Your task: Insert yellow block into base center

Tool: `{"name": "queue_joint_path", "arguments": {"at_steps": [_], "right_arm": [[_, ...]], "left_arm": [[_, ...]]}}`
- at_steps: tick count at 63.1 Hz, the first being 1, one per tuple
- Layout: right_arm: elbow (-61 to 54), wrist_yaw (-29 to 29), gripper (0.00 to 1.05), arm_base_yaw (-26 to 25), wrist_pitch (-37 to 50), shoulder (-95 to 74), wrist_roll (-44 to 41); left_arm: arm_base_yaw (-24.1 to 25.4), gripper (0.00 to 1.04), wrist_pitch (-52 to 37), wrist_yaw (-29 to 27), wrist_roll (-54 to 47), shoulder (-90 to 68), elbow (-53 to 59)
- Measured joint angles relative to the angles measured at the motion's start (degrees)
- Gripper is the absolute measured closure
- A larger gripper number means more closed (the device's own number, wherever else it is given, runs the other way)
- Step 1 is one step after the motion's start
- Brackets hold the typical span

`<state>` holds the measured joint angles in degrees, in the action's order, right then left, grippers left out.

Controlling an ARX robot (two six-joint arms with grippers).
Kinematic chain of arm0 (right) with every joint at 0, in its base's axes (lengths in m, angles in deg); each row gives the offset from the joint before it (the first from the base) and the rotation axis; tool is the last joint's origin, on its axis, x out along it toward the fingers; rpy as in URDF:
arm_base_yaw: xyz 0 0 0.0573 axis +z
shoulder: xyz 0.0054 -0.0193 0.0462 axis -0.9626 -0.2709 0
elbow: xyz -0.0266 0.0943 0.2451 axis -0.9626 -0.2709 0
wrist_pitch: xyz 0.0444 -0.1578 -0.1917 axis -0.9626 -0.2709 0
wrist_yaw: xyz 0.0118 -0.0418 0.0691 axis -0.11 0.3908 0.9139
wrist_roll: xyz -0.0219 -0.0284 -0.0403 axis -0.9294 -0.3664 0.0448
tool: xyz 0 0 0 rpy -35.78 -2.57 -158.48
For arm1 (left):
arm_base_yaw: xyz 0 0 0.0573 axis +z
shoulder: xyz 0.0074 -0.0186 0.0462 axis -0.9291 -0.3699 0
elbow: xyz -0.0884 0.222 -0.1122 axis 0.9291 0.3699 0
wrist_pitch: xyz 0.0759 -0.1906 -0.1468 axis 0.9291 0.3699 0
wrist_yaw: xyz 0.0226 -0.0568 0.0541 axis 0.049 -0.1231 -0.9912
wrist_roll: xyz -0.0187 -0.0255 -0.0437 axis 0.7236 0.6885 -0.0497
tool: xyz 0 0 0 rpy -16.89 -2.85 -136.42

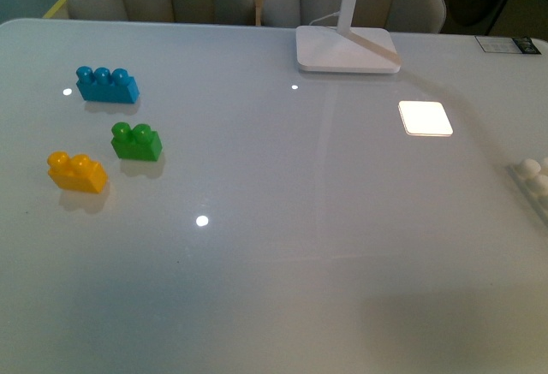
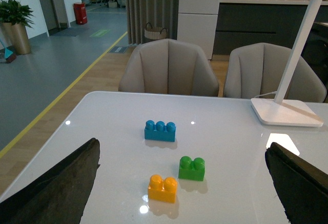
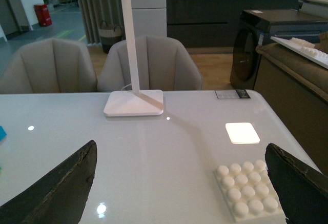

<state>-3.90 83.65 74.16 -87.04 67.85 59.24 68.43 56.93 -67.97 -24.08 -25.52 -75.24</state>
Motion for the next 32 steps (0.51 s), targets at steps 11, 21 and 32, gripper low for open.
{"name": "queue_joint_path", "arguments": {"at_steps": [11, 21, 32], "right_arm": [[0.0, 0.0, 0.09, 0.0, 0.0, 0.0, 0.0], [2.1, -1.9, 0.09, 0.1, -6.3, -3.0, 3.5], [4.1, 6.4, 0.09, -12.2, 3.3, -27.0, 6.6]], "left_arm": [[0.0, 0.07, 0.0, 0.0, 0.0, 0.0, 0.0], [0.0, 0.07, 0.0, 0.0, 0.0, 0.0, 0.0], [0.0, 0.07, 0.0, 0.0, 0.0, 0.0, 0.0]]}}
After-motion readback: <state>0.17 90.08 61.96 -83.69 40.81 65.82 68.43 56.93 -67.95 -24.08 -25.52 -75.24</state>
